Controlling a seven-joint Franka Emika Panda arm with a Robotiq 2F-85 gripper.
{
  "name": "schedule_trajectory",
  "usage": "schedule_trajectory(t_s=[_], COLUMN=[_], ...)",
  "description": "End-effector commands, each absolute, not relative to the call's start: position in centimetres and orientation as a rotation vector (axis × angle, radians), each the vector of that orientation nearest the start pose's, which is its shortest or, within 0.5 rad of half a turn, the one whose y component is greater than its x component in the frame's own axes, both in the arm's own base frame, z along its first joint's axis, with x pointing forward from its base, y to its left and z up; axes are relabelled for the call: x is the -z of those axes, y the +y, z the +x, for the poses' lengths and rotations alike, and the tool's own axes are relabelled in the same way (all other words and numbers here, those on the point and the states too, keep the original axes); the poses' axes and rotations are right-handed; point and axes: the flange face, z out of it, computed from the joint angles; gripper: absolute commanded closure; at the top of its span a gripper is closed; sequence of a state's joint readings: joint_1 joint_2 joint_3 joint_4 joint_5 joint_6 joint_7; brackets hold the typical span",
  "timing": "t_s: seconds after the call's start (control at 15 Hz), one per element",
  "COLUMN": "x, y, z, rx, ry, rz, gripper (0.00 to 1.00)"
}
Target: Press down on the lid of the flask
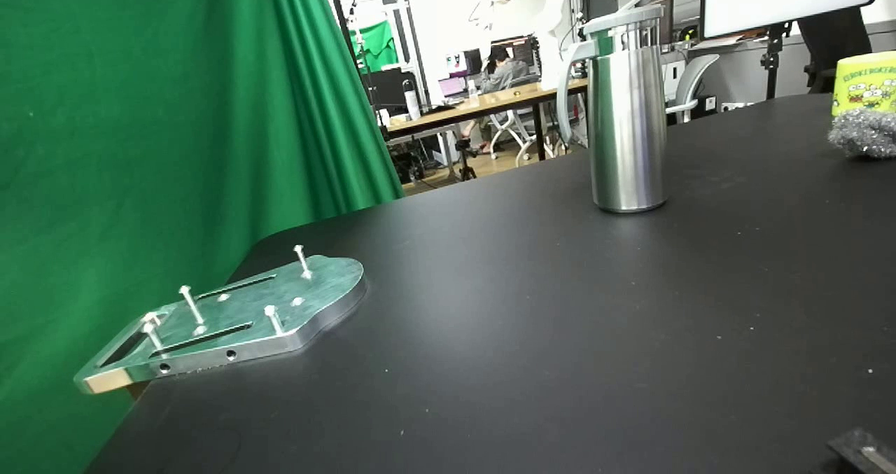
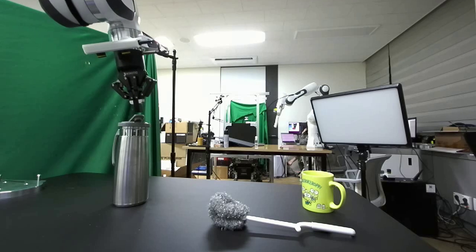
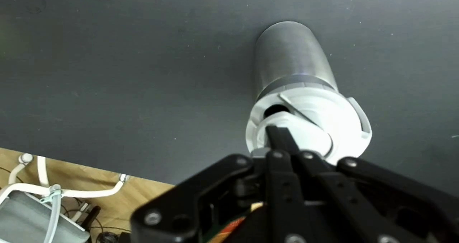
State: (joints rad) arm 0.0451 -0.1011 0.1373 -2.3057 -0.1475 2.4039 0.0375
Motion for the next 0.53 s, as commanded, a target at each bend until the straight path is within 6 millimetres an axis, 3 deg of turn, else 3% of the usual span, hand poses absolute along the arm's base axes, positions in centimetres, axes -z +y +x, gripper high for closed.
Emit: schedule_trajectory(t_s=[0.0, 0.47], x=[-41.10, -40.43], y=[9.05, 8.82], z=[51.54, 51.62], rx=[0.306, 0.263], ry=[-0.342, -0.330], rz=[-3.208, -3.211], gripper=[1.00, 1.00])
